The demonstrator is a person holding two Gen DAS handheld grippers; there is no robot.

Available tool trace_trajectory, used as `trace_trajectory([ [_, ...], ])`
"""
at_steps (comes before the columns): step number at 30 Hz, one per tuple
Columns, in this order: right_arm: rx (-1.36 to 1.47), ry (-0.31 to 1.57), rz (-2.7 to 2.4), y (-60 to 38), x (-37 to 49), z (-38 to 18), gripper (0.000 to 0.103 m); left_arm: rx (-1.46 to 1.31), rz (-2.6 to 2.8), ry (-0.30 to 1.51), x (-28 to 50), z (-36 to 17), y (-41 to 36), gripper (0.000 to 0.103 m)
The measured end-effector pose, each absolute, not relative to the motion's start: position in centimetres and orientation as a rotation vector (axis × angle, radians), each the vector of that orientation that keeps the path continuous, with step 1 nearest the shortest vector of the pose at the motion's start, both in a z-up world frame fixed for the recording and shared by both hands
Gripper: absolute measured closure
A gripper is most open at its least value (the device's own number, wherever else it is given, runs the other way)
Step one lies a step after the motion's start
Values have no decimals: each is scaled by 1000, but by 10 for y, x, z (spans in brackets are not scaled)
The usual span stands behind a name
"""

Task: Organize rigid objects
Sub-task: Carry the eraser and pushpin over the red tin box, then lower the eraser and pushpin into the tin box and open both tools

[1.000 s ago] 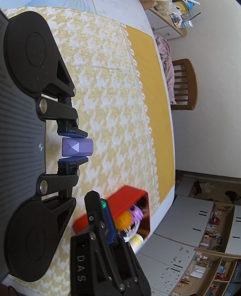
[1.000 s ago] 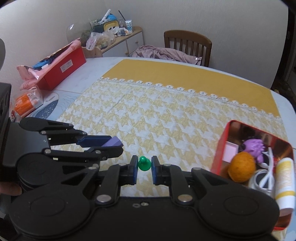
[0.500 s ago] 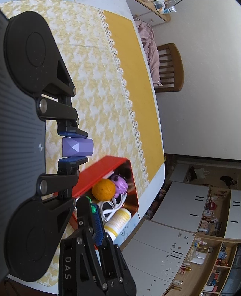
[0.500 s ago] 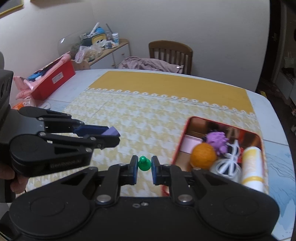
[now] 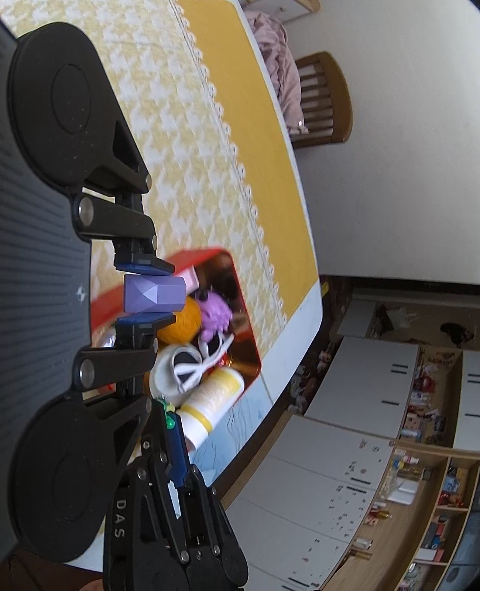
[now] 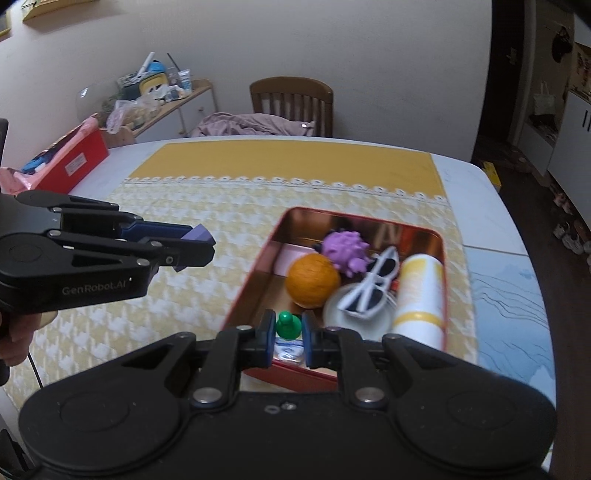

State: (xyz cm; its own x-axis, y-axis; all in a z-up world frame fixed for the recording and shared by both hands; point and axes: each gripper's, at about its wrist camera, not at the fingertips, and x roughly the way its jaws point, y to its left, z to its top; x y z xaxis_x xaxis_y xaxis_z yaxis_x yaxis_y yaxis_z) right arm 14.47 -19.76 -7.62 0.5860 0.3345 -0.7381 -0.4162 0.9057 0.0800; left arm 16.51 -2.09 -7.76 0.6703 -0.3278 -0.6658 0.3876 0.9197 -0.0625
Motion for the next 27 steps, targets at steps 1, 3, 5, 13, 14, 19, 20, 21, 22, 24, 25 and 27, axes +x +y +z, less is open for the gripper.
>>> trace_trajectory([
  [1, -107, 840, 433, -201, 146, -78, 89, 89, -412, 741, 167, -80, -26, 83],
  [3, -114, 844, 421, -207, 147, -81, 89, 91, -425, 760, 170, -85, -36, 83],
  [5, -120, 850, 408, -213, 149, -84, 89, 95, -439, 780, 174, -91, -46, 83],
  [13, -125, 878, 392, -230, 152, -97, 89, 120, -456, 861, 187, -116, -71, 83],
  [14, -122, 884, 394, -229, 154, -98, 89, 119, -454, 875, 190, -120, -74, 83],
  [19, -139, 903, 410, -224, 160, -108, 89, 111, -455, 926, 204, -134, -80, 83],
  [20, -141, 906, 412, -223, 161, -109, 89, 117, -461, 927, 205, -136, -82, 83],
  [21, -143, 908, 412, -223, 162, -111, 89, 125, -465, 929, 207, -137, -84, 83],
  [22, -142, 911, 411, -223, 163, -113, 90, 134, -466, 929, 208, -138, -85, 83],
  [24, -138, 916, 415, -223, 165, -115, 90, 142, -463, 935, 211, -142, -87, 83],
  [25, -141, 918, 416, -222, 166, -116, 89, 142, -461, 940, 213, -143, -87, 83],
  [27, -145, 924, 419, -220, 168, -119, 90, 142, -460, 946, 215, -146, -87, 83],
])
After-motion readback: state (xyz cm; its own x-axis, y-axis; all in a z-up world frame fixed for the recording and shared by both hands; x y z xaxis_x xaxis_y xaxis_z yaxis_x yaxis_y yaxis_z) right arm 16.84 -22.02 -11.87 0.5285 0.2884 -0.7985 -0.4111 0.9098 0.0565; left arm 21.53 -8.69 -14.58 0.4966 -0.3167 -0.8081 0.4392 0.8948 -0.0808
